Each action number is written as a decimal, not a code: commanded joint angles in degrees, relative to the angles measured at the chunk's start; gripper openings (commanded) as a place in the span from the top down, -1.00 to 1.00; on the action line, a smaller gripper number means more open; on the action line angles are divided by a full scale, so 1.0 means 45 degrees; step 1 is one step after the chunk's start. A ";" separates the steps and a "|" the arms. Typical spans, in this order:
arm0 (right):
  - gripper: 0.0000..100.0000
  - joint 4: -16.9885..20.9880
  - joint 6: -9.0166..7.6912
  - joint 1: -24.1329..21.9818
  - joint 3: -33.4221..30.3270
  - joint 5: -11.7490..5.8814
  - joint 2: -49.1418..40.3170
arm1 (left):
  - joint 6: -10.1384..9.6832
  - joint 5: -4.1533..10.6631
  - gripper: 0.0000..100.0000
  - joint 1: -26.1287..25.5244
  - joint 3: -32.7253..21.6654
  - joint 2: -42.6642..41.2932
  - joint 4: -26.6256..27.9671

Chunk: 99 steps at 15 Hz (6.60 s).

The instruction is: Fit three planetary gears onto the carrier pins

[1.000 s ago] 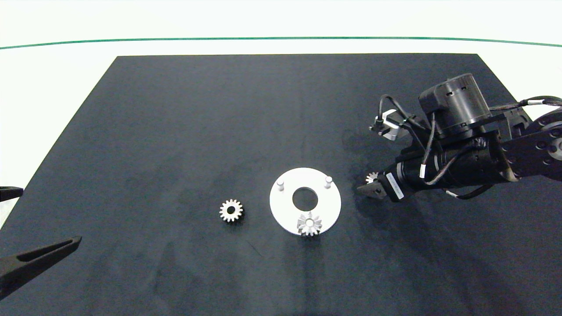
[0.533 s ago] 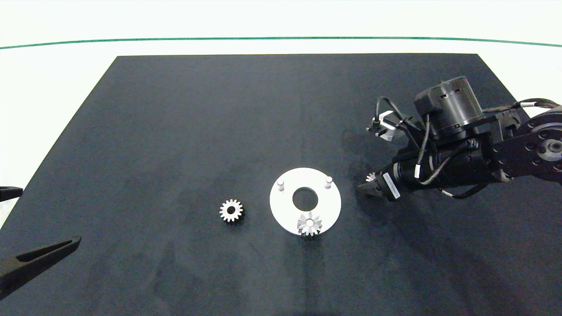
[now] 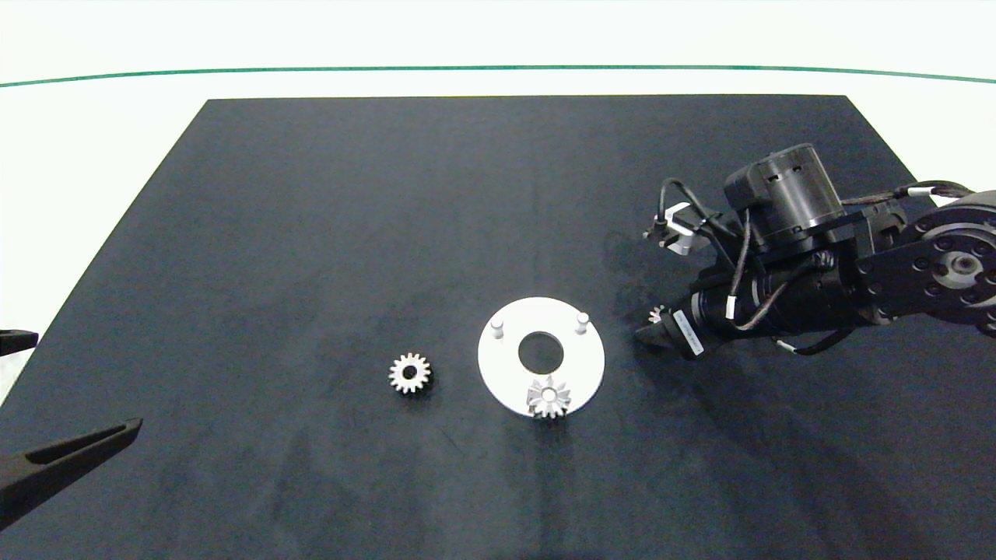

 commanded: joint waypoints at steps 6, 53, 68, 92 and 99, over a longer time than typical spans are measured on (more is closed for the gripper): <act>0.06 0.0026 -0.0039 0.0011 -0.0008 -0.0006 0.0046 | 0.0022 -0.0001 -1.00 -0.0002 -0.0004 0.0004 0.0030; 0.92 -0.0599 0.0157 0.2843 -0.0672 -0.0806 -0.0090 | 0.0140 0.0077 -1.00 -0.0002 0.0015 -0.0133 0.0049; 0.92 -0.1419 0.0762 0.2882 -0.0809 -0.1177 0.0496 | 0.0218 0.0077 -1.00 -0.0021 -0.0004 -0.0309 0.0049; 0.92 -0.1771 0.1016 0.3019 -0.0809 -0.1177 0.0671 | 0.0218 0.0077 -1.00 -0.0002 -0.0004 -0.0407 0.0049; -1.00 -0.1751 0.0938 0.3039 -0.0731 -0.1216 0.0691 | 0.0218 0.0077 -1.00 -0.0021 -0.0004 -0.0426 0.0049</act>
